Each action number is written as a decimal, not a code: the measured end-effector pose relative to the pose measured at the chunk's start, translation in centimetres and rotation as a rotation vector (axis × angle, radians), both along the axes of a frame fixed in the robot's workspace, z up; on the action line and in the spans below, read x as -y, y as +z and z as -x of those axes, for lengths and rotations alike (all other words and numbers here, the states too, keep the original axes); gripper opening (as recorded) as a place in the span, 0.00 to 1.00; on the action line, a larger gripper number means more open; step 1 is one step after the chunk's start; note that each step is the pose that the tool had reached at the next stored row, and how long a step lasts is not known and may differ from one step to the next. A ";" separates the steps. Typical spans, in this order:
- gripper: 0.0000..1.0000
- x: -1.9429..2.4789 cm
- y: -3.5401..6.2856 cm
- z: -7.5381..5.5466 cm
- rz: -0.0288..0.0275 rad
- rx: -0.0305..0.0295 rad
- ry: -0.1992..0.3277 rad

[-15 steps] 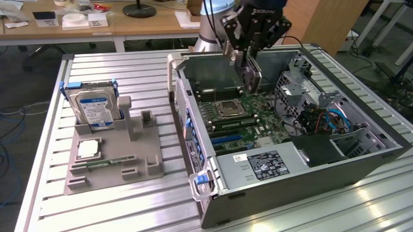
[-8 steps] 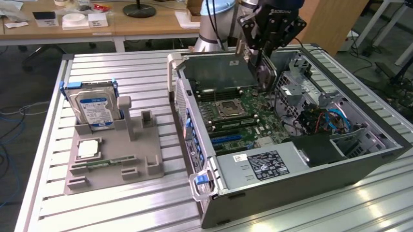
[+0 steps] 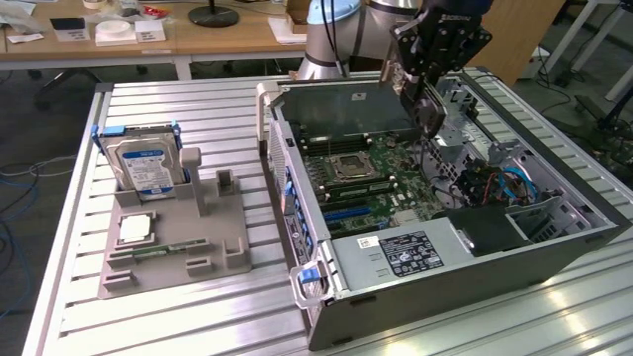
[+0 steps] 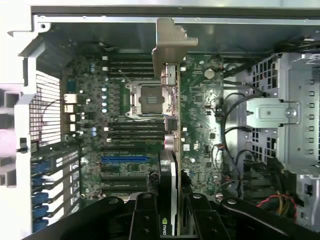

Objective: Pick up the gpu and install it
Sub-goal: 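Pick up the gpu and move the gpu toward the slot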

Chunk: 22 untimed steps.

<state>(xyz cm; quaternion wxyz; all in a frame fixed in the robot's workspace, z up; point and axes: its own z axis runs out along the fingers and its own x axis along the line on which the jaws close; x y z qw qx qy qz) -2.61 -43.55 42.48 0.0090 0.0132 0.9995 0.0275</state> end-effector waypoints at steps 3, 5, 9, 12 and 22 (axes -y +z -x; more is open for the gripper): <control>0.27 0.00 0.00 -1.3 -0.0002 0.0000 0.000; 0.27 0.00 0.00 -2.0 -0.0002 0.0000 0.000; 0.27 0.00 0.00 -3.4 -0.0003 0.0001 0.000; 0.27 -0.01 -0.01 -4.4 -0.0006 0.0001 0.000; 0.27 0.00 0.00 -5.9 -0.0003 0.0000 0.000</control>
